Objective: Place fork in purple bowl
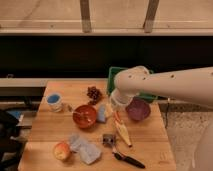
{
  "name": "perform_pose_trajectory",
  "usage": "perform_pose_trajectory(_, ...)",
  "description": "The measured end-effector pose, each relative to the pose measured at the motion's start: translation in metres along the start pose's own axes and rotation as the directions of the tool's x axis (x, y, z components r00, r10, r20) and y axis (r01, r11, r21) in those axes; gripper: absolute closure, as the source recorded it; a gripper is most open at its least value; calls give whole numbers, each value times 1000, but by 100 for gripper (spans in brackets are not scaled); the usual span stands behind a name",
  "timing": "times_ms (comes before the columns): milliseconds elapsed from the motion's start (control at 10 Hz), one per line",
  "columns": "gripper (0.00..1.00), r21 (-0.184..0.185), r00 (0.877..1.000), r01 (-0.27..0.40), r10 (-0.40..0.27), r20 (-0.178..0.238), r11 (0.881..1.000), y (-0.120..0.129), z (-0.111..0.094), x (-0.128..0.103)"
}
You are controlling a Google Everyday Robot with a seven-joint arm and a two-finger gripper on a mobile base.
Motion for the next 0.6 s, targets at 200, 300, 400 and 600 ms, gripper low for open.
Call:
perform_pose_trajectory(200, 41, -20, 998, 65, -65, 6, 998, 21, 12, -27)
perform_pose_trajectory(300, 41, -30, 995, 95, -95, 9, 995, 32, 18, -41)
perform_pose_trajectory(400, 41, -45, 990, 144, -143, 13, 989, 50, 26, -61)
perform_pose_trajectory(600, 41, -78, 971, 238, -237, 25, 968, 81, 40, -95)
